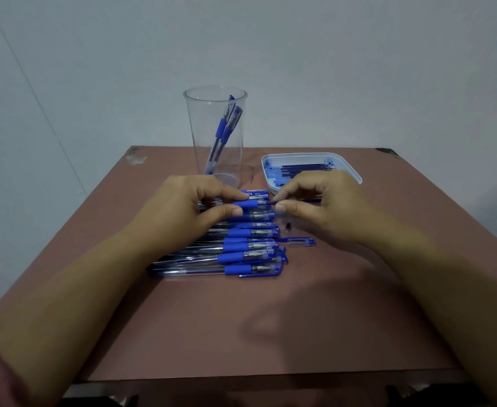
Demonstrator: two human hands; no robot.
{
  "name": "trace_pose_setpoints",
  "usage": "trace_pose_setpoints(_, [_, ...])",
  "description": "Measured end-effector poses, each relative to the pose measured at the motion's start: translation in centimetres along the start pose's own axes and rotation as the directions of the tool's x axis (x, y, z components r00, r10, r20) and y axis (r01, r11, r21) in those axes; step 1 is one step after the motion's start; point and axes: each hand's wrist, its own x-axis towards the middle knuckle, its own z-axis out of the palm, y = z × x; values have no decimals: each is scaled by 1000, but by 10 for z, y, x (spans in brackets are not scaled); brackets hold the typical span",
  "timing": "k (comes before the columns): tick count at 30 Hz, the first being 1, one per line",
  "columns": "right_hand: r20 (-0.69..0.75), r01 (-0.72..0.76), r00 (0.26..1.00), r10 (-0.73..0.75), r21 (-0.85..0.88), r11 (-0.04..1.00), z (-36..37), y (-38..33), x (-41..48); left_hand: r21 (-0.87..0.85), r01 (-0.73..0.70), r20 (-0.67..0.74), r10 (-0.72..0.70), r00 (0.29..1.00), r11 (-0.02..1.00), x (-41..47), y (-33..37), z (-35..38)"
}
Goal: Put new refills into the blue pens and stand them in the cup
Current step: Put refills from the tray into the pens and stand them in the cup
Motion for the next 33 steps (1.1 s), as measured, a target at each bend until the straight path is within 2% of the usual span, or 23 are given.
trace_pose_setpoints(4, [42, 37, 998, -36, -16, 999, 2, -4, 4, 32, -6, -32, 7, 999, 999, 1, -2, -3])
trace_pose_setpoints(9, [-55, 17, 998, -18, -17, 1000, -4, 3, 0, 32, 6, -88, -3, 996, 999, 1, -1, -4])
trace_pose_setpoints(15, [24, 89, 996, -88, -49, 995, 3, -4, 3, 40, -1, -64, 3, 998, 999, 1, 1, -4])
trace_pose_setpoints(21, [-63, 52, 997, -51, 15, 999, 0, 4, 1, 33, -7, -75, 10, 997, 999, 1, 1, -4])
trace_pose_setpoints(27, [53, 52, 997, -49, -57, 997, -2, 4, 2, 18, -10, -58, 11, 998, 1000, 0, 4, -3])
trace_pose_setpoints(33, [237, -101, 961, 143, -180, 979, -18, 8, -3, 13, -2, -55, 3, 998, 1000, -1, 3, -4])
